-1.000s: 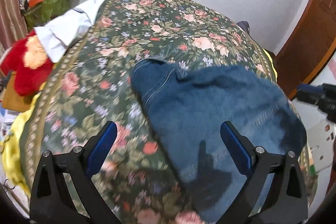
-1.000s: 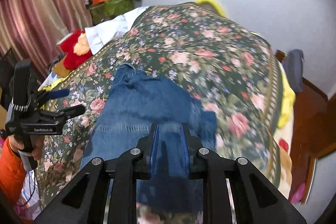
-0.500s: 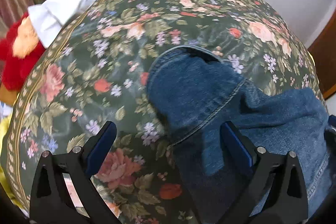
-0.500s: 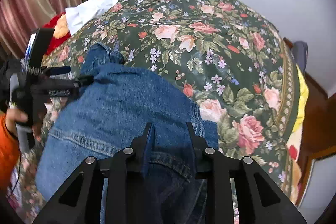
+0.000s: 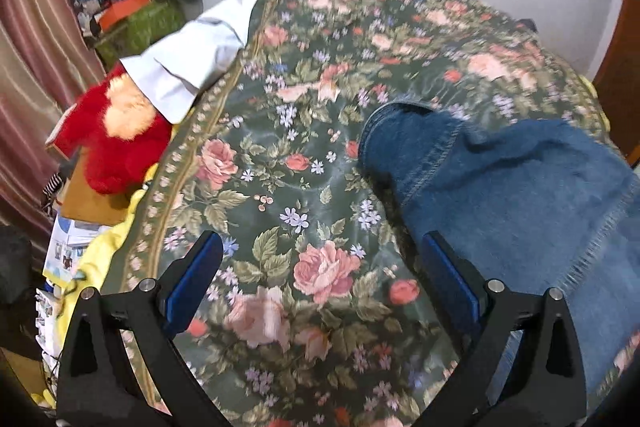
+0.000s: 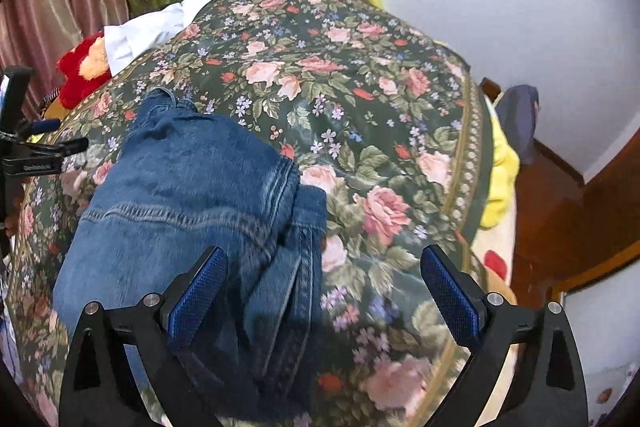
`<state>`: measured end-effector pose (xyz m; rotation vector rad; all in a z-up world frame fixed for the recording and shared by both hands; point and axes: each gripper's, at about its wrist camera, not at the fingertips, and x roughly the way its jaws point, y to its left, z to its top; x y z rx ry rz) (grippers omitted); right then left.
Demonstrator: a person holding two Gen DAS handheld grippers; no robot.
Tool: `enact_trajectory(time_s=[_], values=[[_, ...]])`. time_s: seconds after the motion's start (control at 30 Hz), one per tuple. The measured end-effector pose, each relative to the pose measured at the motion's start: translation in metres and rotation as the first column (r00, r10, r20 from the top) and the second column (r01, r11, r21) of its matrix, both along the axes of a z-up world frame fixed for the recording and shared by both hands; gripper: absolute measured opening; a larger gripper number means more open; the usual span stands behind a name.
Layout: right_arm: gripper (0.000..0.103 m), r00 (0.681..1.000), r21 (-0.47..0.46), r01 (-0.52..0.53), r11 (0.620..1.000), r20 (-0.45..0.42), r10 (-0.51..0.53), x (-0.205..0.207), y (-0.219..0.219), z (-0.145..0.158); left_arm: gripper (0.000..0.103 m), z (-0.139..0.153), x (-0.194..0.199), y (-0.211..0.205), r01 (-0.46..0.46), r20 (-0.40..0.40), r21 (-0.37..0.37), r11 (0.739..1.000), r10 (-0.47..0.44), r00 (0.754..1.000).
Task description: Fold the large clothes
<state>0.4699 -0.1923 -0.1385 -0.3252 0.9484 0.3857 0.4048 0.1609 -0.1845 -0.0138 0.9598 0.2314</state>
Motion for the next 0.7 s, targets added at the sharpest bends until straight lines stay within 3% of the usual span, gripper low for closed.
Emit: enact_trajectory(time_s=[0.1, 0.27, 0.43, 0.6, 0.7], values=[[0.097, 1.0, 0.027, -0.02, 0.999, 0.015, 0.019, -0.016, -0.004, 0.014, 0.1, 0.013, -0.017, -0.004, 0.022, 0.036, -0.056, 0.998, -0.02, 0.999], [0.099, 0.998, 0.198, -0.025, 0.98, -0.054, 0.036, -0.023, -0.016, 0.027, 0.101, 0.009, -0.028, -0.015, 0.048, 0.026, -0.221, 0.974, -0.043, 0.999], [0.1, 0.962, 0.342, 0.045, 0.939, -0.267, 0.051, -0.001, -0.019, 0.0, 0.101, -0.021, -0.025, -0.025, 0.038, -0.03, -0.463, 0.886, -0.059, 0.998], [0.1, 0.9, 0.335, 0.106, 0.936, -0.432, 0.052, 0.024, -0.01, -0.049, 0.101, -0.062, -0.009, -0.033, -0.01, -0.119, -0.615, 0.789, -0.081, 0.99], [0.1, 0.868, 0.347, 0.12, 0.93, -0.492, 0.072, 0.036, -0.006, -0.069, 0.101, -0.075, -0.002, -0.035, -0.012, -0.114, -0.688, 0.726, -0.092, 0.989]])
